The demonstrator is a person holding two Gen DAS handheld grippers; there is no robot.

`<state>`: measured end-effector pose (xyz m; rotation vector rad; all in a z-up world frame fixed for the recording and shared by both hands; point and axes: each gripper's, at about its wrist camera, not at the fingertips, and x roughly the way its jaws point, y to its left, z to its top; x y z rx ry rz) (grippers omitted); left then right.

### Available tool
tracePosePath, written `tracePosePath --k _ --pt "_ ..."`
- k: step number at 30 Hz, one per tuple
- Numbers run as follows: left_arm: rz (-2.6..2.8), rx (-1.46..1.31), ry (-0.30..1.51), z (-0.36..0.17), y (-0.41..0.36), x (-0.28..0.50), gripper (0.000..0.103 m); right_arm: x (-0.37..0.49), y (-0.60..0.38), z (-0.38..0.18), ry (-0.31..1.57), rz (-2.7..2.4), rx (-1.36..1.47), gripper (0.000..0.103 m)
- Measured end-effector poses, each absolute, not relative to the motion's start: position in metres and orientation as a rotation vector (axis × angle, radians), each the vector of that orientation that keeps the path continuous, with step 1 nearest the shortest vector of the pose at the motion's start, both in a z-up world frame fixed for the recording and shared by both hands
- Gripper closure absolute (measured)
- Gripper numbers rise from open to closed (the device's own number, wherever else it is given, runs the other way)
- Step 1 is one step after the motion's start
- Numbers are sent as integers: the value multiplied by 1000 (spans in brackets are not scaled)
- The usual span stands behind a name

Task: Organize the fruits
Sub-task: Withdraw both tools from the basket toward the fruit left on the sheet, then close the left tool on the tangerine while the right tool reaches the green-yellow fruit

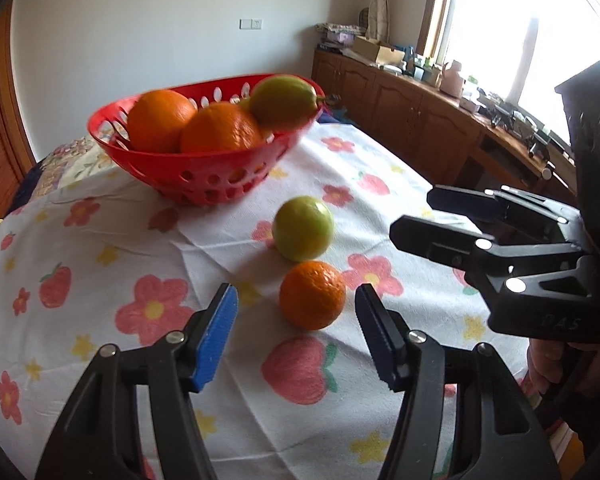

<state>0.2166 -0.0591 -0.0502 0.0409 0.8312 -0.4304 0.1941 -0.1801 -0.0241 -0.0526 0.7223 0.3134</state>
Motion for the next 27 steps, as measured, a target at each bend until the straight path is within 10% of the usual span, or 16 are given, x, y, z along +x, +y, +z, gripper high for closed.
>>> tracePosePath --k 27 --pt "-440 29 889 -68 -53 223 65 214 -180 -42 776 316 -41 37"
